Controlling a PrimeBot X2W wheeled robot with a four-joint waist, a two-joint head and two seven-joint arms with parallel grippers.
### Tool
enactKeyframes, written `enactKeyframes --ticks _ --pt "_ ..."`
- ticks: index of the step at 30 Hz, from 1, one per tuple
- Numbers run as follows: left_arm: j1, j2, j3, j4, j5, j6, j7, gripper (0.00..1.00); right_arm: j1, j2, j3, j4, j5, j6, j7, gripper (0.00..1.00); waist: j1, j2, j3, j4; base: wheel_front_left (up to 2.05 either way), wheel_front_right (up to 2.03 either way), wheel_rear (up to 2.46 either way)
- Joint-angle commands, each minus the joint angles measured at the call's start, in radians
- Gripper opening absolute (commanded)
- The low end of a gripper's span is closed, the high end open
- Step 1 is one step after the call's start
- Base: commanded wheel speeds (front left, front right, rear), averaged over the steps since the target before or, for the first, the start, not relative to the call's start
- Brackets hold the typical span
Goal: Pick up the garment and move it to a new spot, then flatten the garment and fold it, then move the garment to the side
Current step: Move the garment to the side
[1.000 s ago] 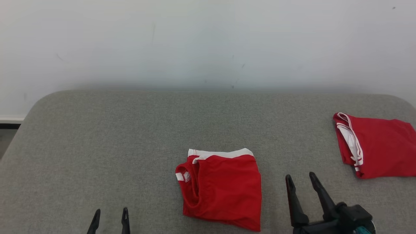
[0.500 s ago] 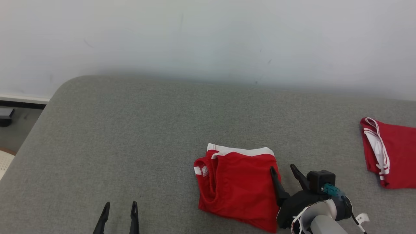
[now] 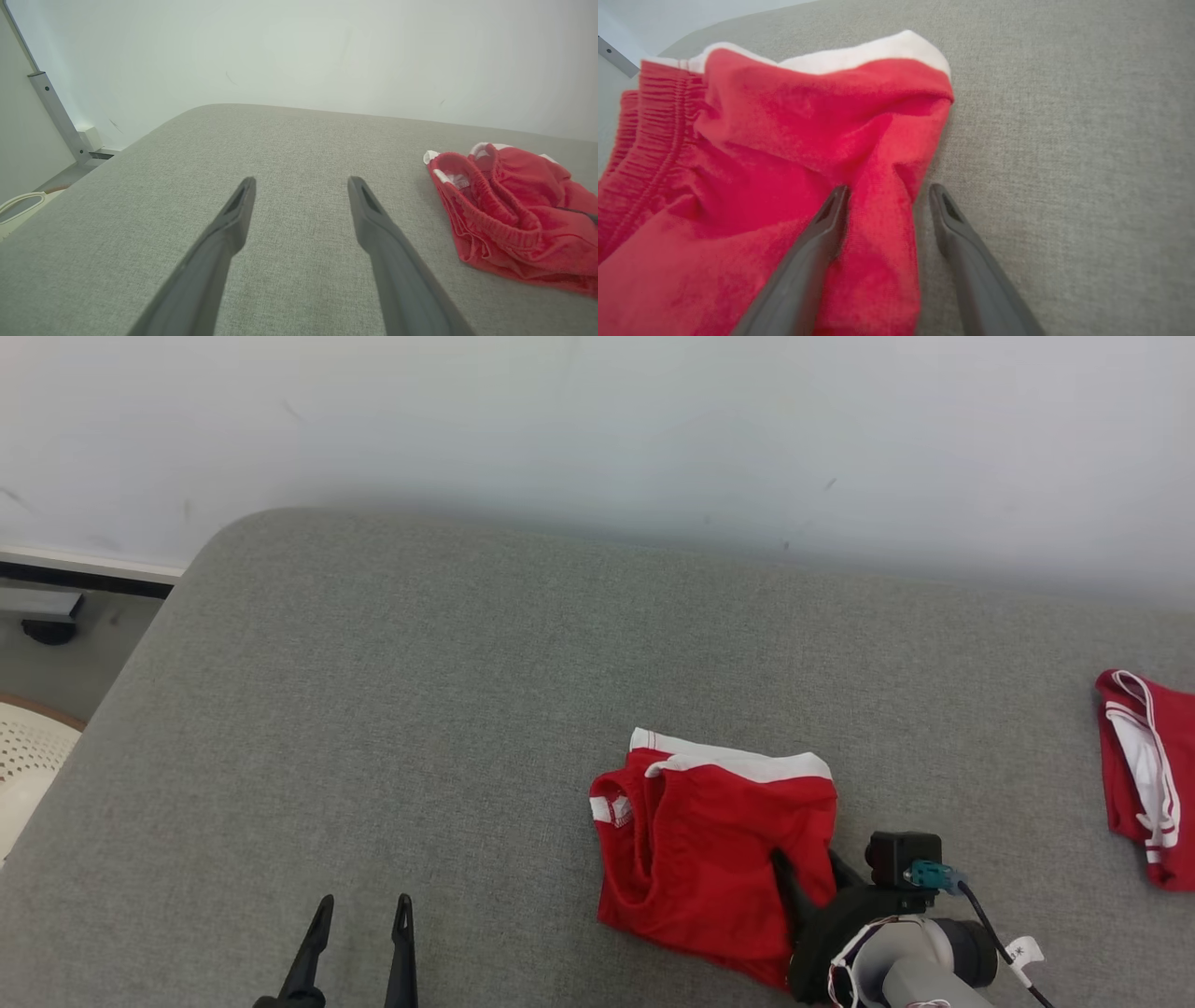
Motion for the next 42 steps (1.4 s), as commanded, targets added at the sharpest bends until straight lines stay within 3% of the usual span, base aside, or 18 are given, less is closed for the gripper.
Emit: enactKeyframes --ticks 1,7,15,23,29,42 --pt "-0.012 0.0 -0.003 0.005 -0.011 0.002 -0.003 1.0 0.009 0.006 0.022 0.022 0.008 -0.002 0.009 0.0 -0.0001 -0.0001 0.002 0.002 0.0 0.0 0.0" --pt "-0.017 0.0 0.005 -0.001 -0.02 0.01 -0.003 1.0 -0.067 -0.012 0.046 0.074 -0.048 -0.002 -0.036 0.0 -0.0001 -0.0001 0.006 -0.014 0.0 0.0 0.0" --pt "-0.021 0.0 0.01 -0.013 -0.034 0.009 -0.003 1.0 -0.158 -0.106 0.062 0.053 -0.131 -0.002 -0.045 0.0 -0.0001 -0.0001 0.033 -0.094 0.0 0.0 0.0" --pt "-0.062 0.0 0.009 -0.036 -0.044 0.017 -0.003 1.0 -0.269 -0.243 0.17 0.003 -0.186 -0.002 -0.04 0.0 -0.0001 -0.0001 0.086 -0.19 0.0 0.0 0.0" --pt "-0.084 0.001 0.032 -0.051 -0.028 0.011 -0.003 1.0 -0.338 -0.339 0.286 -0.041 -0.167 -0.002 0.008 0.0 -0.0001 -0.0001 0.123 -0.246 0.0 0.0 0.0" --pt "-0.122 0.0 0.065 -0.059 0.018 -0.025 -0.003 1.0 -0.49 -0.562 0.487 -0.162 -0.042 -0.002 0.114 0.0 -0.0001 -0.0001 0.203 -0.301 0.0 0.0 0.0"
